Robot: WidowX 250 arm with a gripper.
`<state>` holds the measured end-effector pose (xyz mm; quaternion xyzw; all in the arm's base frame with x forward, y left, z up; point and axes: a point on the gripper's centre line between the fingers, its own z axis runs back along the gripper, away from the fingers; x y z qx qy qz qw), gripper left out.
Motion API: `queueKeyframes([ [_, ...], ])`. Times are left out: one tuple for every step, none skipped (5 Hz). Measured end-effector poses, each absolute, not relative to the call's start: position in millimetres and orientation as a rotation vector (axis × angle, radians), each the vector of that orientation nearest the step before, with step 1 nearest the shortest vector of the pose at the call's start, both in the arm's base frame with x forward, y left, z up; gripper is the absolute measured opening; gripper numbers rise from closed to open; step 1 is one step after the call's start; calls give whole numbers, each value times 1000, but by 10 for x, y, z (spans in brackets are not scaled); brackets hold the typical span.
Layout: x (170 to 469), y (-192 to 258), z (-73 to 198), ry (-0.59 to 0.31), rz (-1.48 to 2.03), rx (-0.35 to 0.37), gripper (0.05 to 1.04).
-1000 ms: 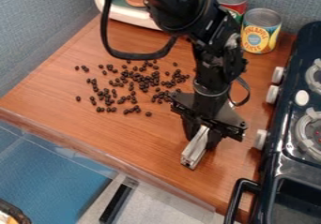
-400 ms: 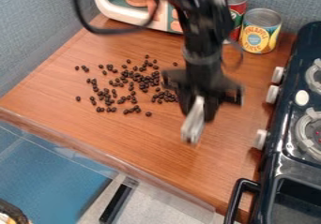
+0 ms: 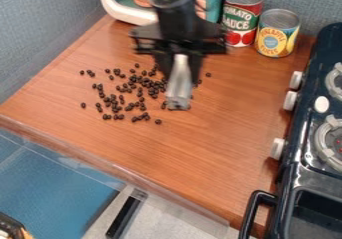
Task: Sweep into pile
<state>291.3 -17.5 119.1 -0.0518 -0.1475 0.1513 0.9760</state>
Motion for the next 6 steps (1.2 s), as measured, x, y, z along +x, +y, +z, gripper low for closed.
queueKeyframes([
  [2825,234,1089,-283,483,-44,373],
  [2755,590,980,-253,650,-4,373],
  [2673,820,830,-221,790,30,373],
  [2552,988,607,-169,951,60,373],
  [2432,1071,495,-142,1123,88,373],
  [2397,1112,477,-139,1205,77,373],
])
